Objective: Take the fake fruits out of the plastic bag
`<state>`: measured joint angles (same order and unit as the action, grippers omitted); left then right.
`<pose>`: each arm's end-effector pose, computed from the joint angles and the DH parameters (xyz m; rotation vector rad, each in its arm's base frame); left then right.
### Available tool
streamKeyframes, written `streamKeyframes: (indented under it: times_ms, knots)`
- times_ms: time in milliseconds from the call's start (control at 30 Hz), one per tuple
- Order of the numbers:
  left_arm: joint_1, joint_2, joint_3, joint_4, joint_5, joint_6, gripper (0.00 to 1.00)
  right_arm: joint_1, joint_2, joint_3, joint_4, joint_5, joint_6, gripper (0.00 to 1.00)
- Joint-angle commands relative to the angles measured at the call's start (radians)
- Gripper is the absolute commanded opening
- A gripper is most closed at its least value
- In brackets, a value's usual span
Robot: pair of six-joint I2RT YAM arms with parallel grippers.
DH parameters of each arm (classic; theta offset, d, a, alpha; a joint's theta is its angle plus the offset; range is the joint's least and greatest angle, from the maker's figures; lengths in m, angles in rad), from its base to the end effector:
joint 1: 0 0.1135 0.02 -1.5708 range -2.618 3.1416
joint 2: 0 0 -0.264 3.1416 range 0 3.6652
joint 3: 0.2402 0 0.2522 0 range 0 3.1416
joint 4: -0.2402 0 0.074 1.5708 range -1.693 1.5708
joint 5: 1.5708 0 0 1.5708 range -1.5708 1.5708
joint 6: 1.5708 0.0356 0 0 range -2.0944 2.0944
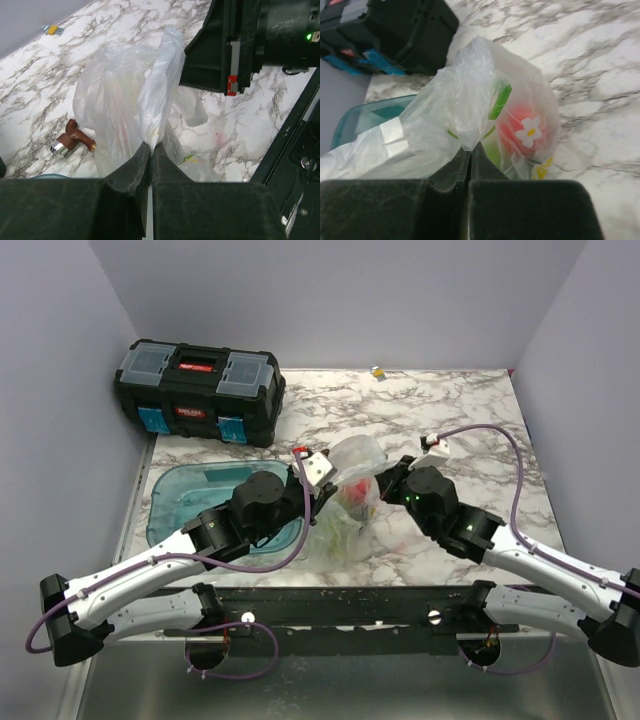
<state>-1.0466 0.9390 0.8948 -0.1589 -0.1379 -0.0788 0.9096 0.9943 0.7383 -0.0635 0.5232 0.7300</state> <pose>0.1136 -0.1867 0.3536 0.7567 1.6601 -0.6856 0.1539 0.1689 0.2979 0.1917 1.8867 0.6432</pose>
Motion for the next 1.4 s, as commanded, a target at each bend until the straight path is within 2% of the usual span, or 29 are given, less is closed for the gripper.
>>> streamKeyframes:
  times_ms: [0,100,167,367,433,467,600,667,733,833,933,1167,1367]
  knots:
    - [0.003,-0.023,-0.021,0.051,-0.029,-0.003,0.0,-0.001,-0.046,0.101,-0.316,0.233,-0.121,0.01]
    - [0.004,-0.026,-0.031,0.047,-0.057,-0.023,0.0,-0.001,-0.059,0.18,-0.452,0.337,-0.148,0.01]
    - [0.003,-0.027,-0.035,0.043,-0.058,-0.047,0.05,-0.001,-0.067,0.24,-0.506,0.385,-0.169,0.01]
    - [0.005,0.018,0.073,-0.054,0.012,-0.19,0.12,-0.001,-0.132,0.331,-0.46,0.327,-0.278,0.01]
    - [0.009,0.03,0.109,-0.088,0.028,-0.265,0.26,-0.001,-0.156,0.335,-0.441,0.301,-0.289,0.01]
    - [0.015,0.037,0.121,-0.094,0.053,-0.3,0.4,-0.001,-0.171,0.331,-0.428,0.279,-0.298,0.01]
    - [0.025,0.052,0.159,-0.118,0.136,-0.379,0.72,-0.001,-0.192,0.325,-0.414,0.212,-0.308,0.01]
    - [0.028,0.064,0.192,-0.139,0.191,-0.389,0.81,-0.001,-0.195,0.321,-0.419,0.197,-0.308,0.01]
    - [0.03,0.098,0.26,-0.184,0.244,-0.362,0.87,-0.001,-0.197,0.318,-0.423,0.192,-0.309,0.01]
    - [0.027,0.189,0.392,-0.286,0.372,-0.258,0.99,-0.002,-0.189,0.322,-0.431,0.195,-0.309,0.01]
    - [-0.003,0.254,0.487,-0.374,0.349,-0.143,0.99,-0.001,-0.17,0.338,-0.435,0.196,-0.311,0.01]
    - [-0.175,0.312,0.516,-0.343,-0.08,0.107,0.99,-0.001,-0.128,0.375,-0.437,0.188,-0.328,0.01]
    - [-0.279,0.395,0.55,-0.294,-0.217,0.189,0.99,-0.001,-0.137,0.363,-0.436,0.178,-0.31,0.01]
